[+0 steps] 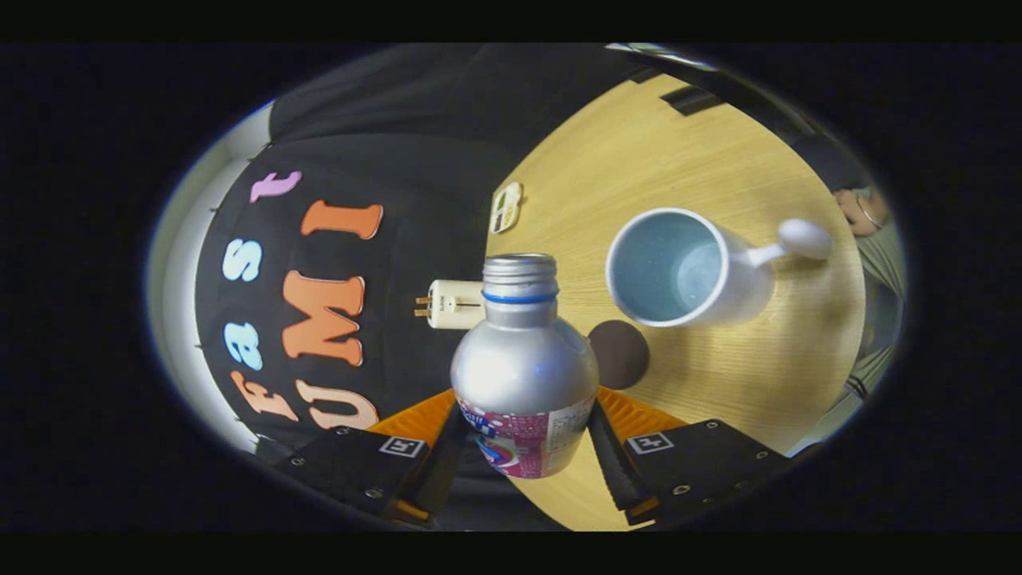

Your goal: Take the bottle from table, then pour the juice into the cup, finally place the bottle on the coaster

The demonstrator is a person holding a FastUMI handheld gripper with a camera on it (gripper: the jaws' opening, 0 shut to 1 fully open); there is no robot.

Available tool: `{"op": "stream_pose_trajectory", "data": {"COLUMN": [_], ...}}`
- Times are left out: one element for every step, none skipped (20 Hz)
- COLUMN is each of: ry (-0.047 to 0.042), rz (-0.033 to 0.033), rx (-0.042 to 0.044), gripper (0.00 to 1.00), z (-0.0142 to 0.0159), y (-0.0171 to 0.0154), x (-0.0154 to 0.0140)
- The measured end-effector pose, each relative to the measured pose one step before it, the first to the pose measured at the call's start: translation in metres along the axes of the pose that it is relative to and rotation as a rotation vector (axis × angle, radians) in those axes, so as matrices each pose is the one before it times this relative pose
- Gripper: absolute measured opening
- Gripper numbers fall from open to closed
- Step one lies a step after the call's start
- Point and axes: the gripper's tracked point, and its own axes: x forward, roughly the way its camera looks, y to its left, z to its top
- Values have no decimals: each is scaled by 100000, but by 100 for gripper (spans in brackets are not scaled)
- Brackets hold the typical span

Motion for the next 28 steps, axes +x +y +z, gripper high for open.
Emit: {"op": "stream_pose_trajectory", "data": {"ry": [-981, -1209, -1506, -1202, -1106, -1228, -854, -1189, -1906, -1994, -1678, -2118, -1559, -777, -1248, -974, -530, -1046, -505, -120, -105, -430, -721, -575, -1095, -858, -90, -344], "rz": [1240, 1172, 693, 371, -151, -511, -121, -304, -424, -324, -893, -1004, -896, -997, -480, -749, -808, -197, -795, -229, -208, -1099, -352, -739, -667, -493, 45, 188], "rx": [-4791, -4798, -5373, -5164, -4986, -4577, -4286, -3935, -4047, -4201, -4991, -5367, -5605, -5482, -5326, -5355, -5647, -5521, -5255, -5138, -4934, -4899, -4493, -3585, -2589, -1212, -77, 694], "gripper": [77, 77, 77, 77, 77, 77, 77, 77, 77, 77, 77, 77, 77, 77, 77, 77, 77, 77, 77, 77, 77, 77, 77, 77, 77, 77, 77, 77], "z": [196, 109, 305, -35, 137, 223, 126, 245, 325, 419, 329, 293, 245, -17, 29, -144, -85, 127, 98, -125, -61, -36, -57, -30, -15, -20, -159, -267], "y": [325, 395, 221, 194, 118, -14, -60, 51, -3, -133, -210, -89, -153, -59, 159, 235, 225, 334, 191, 241, 261, 32, 79, 151, -42, -67, 162, 115], "x": [-95, 27, 156, 36, 16, -46, -2, -24, 16, -26, 86, 121, 337, 135, 366, 325, 300, 392, 413, 373, 386, 359, 338, 398, 134, 405, 376, 391]}}
